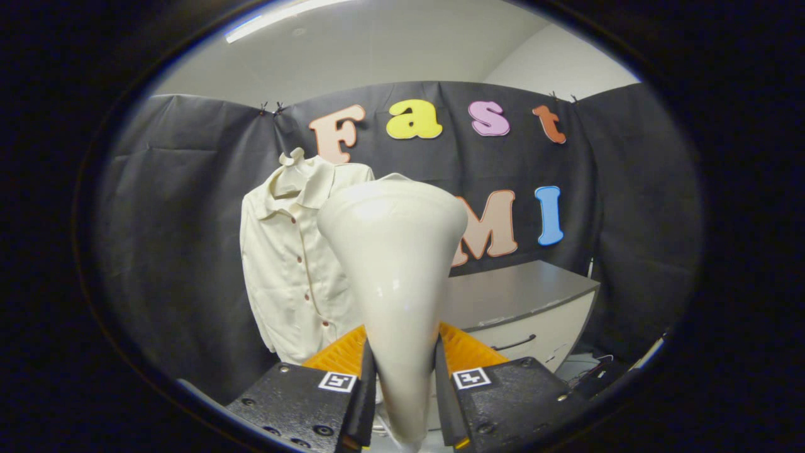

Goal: Iron the clothes twice with a garment steamer, once on the left side and once on the right side.

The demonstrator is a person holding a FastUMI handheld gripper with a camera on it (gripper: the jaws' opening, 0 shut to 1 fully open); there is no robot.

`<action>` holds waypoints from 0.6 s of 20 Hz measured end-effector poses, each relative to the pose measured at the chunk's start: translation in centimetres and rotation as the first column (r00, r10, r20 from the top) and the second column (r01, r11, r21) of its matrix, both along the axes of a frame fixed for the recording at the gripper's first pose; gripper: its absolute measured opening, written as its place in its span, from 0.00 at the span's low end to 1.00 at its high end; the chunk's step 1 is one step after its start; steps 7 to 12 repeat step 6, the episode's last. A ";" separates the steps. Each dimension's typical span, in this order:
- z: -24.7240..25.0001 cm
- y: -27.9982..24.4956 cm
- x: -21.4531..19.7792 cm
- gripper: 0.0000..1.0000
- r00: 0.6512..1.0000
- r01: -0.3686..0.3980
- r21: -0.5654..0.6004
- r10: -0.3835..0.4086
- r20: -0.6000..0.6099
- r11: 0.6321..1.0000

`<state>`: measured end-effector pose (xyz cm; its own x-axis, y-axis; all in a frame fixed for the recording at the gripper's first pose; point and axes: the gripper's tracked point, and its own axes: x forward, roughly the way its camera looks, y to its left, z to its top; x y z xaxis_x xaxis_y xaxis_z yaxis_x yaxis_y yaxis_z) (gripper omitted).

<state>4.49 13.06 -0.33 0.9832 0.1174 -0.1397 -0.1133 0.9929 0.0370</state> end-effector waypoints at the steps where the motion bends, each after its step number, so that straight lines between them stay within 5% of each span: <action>1: 0.1 0.2 -0.2 0.41 1.000 -0.004 -0.002 0.004 0.000 1.000; 12: 1.0 0.1 -1.1 0.42 1.000 -0.019 0.009 0.019 0.020 1.000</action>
